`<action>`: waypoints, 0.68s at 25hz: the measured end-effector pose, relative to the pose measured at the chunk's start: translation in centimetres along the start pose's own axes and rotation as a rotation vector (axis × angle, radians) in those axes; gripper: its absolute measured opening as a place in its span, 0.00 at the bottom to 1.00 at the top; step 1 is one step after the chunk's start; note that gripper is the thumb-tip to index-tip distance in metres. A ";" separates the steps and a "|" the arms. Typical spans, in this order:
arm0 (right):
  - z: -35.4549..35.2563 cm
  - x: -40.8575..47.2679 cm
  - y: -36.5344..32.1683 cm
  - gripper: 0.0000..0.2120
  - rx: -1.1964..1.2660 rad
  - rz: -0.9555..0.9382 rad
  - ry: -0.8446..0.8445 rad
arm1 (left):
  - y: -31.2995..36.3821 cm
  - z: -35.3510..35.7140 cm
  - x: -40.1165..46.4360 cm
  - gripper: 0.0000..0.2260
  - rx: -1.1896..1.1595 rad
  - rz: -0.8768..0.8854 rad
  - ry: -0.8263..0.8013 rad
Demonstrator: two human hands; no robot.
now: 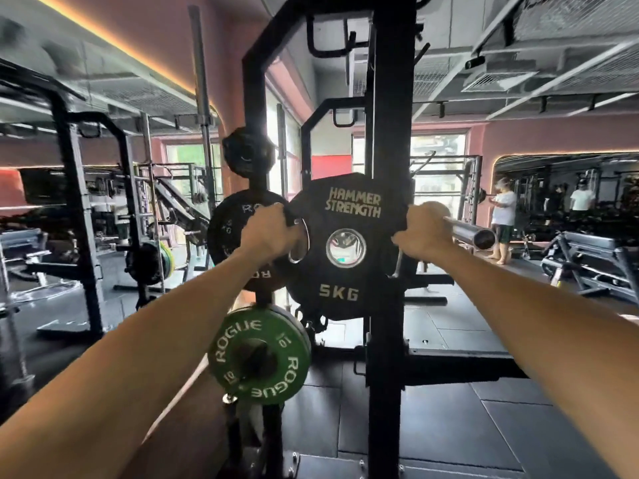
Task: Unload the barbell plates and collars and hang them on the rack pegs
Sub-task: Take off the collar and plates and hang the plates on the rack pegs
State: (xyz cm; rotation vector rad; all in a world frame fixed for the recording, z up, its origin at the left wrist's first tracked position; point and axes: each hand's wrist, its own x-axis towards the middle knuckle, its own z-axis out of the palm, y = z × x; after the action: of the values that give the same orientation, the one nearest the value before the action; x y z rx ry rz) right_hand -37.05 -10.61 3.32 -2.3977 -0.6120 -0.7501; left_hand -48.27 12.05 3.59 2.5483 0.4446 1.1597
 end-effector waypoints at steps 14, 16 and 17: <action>13.8 1.7 -23.2 0.07 0.070 -0.059 -0.093 | -24.2 -10.0 5.3 0.11 0.094 -0.027 -0.036; 16.0 3.0 -24.3 0.06 0.051 -0.067 -0.108 | -26.4 -9.2 6.7 0.10 0.109 -0.030 -0.035; 17.0 3.7 -24.7 0.06 0.045 -0.067 -0.111 | -27.3 -8.7 7.4 0.10 0.109 -0.027 -0.036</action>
State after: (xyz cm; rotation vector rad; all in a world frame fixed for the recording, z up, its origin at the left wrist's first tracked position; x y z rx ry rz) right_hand -41.75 19.21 2.74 -2.4000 -0.7497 -0.6269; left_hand -54.47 40.97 3.19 2.6431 0.5456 1.1067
